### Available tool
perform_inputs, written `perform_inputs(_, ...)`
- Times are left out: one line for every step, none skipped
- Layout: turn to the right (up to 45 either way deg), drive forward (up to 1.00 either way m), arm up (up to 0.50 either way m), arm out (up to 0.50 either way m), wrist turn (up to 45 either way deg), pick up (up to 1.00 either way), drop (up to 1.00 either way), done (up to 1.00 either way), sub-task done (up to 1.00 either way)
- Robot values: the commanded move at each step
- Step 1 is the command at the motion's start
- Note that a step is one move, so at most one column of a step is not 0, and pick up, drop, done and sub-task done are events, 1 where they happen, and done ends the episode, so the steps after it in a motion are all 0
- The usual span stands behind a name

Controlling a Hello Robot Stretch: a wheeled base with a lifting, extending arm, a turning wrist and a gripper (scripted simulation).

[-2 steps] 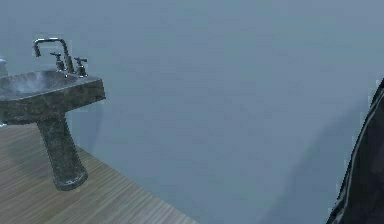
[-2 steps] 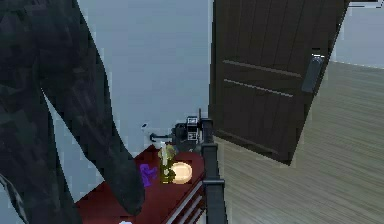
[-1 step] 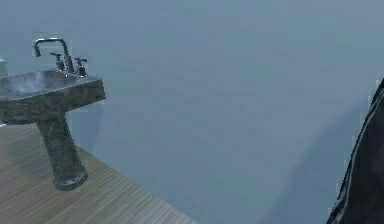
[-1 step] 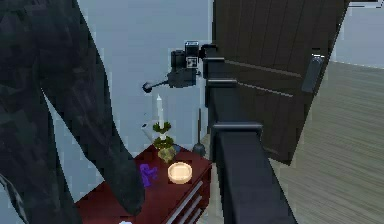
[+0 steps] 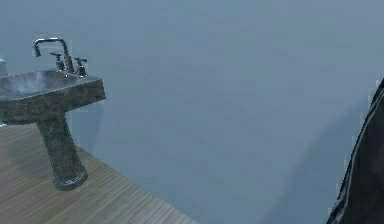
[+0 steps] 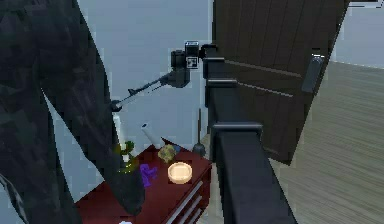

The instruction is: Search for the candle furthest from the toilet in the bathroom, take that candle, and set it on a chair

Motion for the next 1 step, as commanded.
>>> perform_inputs(0.0,0.0,0.0,0.0,-45.0,0.0,0.0,0.0,0.0)
